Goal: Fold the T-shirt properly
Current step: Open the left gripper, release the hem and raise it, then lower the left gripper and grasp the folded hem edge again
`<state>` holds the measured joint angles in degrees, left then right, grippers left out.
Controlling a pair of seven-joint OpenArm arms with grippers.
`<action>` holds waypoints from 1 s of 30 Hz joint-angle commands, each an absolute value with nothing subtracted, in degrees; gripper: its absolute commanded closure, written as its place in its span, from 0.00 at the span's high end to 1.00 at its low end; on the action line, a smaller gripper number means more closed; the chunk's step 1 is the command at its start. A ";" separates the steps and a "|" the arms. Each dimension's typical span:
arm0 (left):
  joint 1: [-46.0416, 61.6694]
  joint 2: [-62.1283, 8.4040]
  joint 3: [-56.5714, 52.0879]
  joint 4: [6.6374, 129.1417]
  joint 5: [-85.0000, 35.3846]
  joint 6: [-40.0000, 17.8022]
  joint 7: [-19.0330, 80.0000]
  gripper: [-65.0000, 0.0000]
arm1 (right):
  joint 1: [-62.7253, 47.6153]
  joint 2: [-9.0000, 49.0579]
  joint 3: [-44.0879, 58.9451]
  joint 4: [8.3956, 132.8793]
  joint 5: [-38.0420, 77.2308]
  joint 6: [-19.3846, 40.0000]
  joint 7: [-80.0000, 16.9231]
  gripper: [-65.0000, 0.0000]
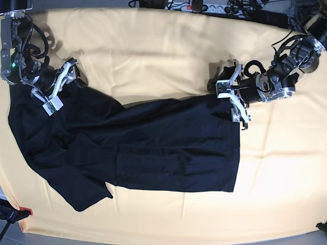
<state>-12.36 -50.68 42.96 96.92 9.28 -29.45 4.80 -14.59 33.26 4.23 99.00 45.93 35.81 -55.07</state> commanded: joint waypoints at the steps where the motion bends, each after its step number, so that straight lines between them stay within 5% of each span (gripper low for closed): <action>1: -12.80 -52.64 43.24 95.94 14.52 -30.61 13.23 0.69 | -14.63 33.85 4.21 99.37 46.06 35.79 -56.40 0.67; 14: -14.31 -58.08 43.18 96.42 14.13 -28.69 13.54 0.68 | -14.59 33.85 4.21 99.37 46.09 35.81 -56.16 0.67; 21: -14.33 -58.08 43.18 97.56 14.17 -16.60 15.73 0.32 | -14.59 33.85 4.21 99.37 46.09 35.83 -56.16 0.67; 25: -14.33 -58.08 43.18 99.96 14.11 -11.44 17.43 0.31 | -14.59 33.85 4.21 99.37 46.09 35.83 -56.16 0.67; 30: -14.31 -58.06 43.18 102.19 11.86 -12.73 17.41 0.33 | -14.59 33.85 4.21 99.37 46.09 35.83 -56.16 0.67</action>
